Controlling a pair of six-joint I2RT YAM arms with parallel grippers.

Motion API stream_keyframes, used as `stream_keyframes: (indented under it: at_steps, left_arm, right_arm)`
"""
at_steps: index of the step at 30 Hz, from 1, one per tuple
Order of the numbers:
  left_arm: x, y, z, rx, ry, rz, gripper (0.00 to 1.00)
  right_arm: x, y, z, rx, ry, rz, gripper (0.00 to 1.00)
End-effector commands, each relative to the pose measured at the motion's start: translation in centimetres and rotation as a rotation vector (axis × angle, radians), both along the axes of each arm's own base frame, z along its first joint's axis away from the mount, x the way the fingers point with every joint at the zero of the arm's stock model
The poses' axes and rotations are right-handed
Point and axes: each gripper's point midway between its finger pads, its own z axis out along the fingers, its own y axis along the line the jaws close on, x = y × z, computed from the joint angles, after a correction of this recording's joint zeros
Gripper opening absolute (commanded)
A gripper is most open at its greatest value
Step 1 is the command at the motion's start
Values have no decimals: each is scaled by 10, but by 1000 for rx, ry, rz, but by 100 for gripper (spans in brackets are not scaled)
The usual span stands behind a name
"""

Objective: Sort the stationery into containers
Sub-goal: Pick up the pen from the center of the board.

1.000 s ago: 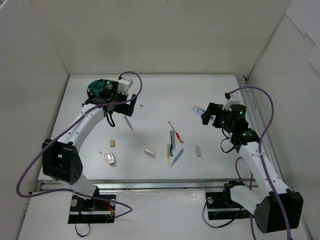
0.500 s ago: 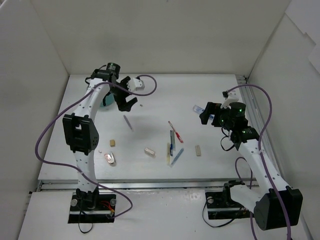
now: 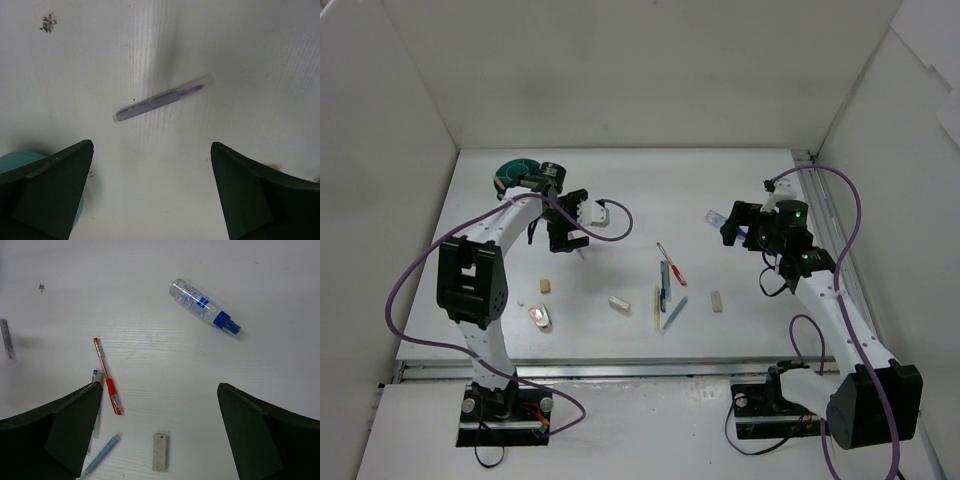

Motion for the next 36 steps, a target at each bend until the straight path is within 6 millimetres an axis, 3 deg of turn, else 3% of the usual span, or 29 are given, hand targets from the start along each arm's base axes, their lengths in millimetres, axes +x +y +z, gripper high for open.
stream_keyframes:
  at_steps: [1,9,17,23,27,29,30,33,36]
  left_arm:
    - [23,-11,18,-31,-129,-91,100]
    - [21,-27,-11,14,-151,-141,100]
    - [26,-30,-46,107,-106,-143,97]
    - [18,-19,-59,156,-65,-132,91]
    - [16,-19,-63,151,-58,-105,76]
    - [16,-23,-64,146,-47,-80,60]
    - [16,-23,-64,143,-40,-72,46]
    - [15,-25,-67,135,-12,-57,26]
    - [10,-26,-71,133,23,-60,19]
  right_arm:
    - [13,-4,34,-9,-102,-28,98]
    - [12,-5,28,-19,-88,-25,98]
    - [13,-5,24,-19,-77,-20,98]
    - [10,-7,27,-24,-88,-31,98]
    - [11,-7,27,-26,-87,-33,98]
    - [11,-8,26,-26,-85,-35,98]
    - [10,-7,27,-26,-88,-34,98]
    - [10,-9,29,-24,-94,-39,98]
    - [9,-9,30,-26,-97,-43,98]
